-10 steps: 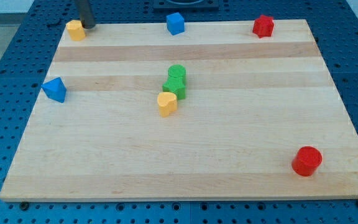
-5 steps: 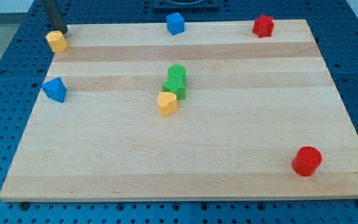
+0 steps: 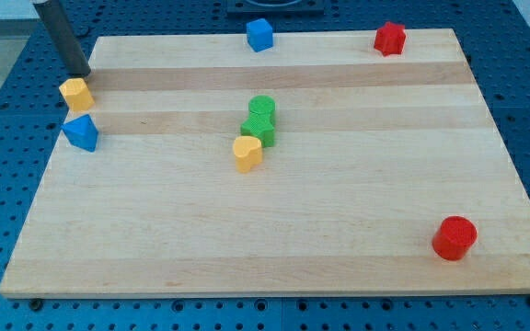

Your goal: Slide yellow hexagon to the center left

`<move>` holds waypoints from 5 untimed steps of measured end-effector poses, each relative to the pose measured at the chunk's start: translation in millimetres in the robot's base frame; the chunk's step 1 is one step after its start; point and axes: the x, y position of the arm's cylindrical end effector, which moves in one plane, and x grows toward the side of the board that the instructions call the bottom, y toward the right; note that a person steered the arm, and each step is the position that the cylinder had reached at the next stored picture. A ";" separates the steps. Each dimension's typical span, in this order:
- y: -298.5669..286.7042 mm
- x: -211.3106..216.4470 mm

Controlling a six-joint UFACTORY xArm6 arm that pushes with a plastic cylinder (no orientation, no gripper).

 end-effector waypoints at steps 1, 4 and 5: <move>-0.3 25.6; 90.2 46.9; 45.4 18.5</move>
